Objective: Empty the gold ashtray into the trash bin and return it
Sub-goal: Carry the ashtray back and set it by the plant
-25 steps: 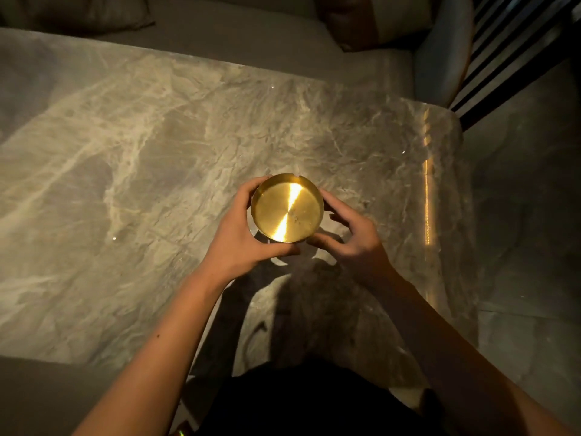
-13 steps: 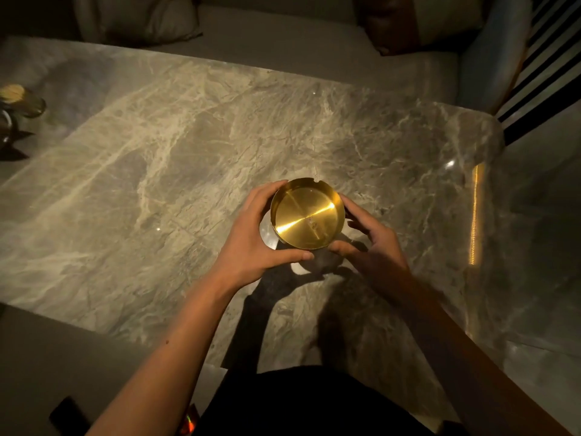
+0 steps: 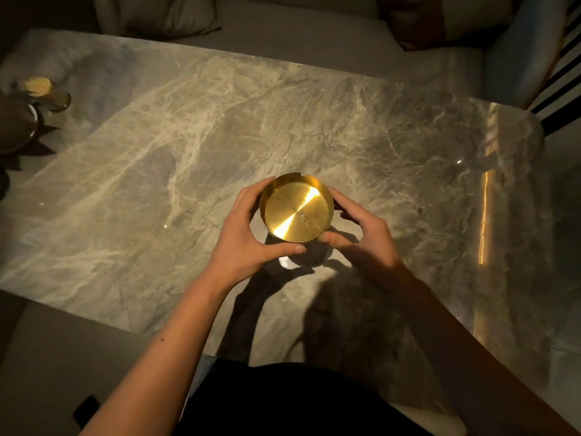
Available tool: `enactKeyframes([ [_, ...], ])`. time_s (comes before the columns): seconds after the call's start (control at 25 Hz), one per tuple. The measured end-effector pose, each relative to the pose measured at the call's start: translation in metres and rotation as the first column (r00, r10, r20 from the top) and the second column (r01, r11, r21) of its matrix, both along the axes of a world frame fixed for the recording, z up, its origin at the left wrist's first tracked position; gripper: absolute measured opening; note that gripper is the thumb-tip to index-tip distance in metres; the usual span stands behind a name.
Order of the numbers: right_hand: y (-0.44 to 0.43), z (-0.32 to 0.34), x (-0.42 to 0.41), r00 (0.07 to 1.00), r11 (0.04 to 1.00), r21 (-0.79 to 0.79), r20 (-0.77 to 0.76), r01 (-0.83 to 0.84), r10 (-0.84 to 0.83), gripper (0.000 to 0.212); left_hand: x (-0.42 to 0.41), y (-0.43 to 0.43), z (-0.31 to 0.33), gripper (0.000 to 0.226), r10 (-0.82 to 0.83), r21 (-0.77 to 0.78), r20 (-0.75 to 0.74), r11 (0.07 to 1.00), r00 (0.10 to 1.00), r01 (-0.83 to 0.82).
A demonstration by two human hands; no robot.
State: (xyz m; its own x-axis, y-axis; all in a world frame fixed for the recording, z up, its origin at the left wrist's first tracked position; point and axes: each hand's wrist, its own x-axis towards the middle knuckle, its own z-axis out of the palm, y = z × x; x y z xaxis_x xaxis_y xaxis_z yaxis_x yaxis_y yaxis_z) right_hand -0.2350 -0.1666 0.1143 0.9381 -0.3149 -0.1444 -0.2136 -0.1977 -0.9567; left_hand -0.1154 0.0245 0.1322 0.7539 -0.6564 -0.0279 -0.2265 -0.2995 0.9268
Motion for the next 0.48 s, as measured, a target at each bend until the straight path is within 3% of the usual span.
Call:
enactKeyframes([
  [0.24,0.105,-0.007,0.095,0.999,0.989,-0.141,-0.014,0.048,-0.051,0.073,0.105,0.101,-0.016,0.102,-0.04,-0.014,-0.043,0.999,0.998,0.039],
  [0.48,0.244,-0.002,0.215,0.994,0.976,-0.188,-0.032,-0.109,0.104,0.073,0.201,0.254,-0.026,0.097,0.097,-0.002,-0.047,0.995,0.994,-0.097],
])
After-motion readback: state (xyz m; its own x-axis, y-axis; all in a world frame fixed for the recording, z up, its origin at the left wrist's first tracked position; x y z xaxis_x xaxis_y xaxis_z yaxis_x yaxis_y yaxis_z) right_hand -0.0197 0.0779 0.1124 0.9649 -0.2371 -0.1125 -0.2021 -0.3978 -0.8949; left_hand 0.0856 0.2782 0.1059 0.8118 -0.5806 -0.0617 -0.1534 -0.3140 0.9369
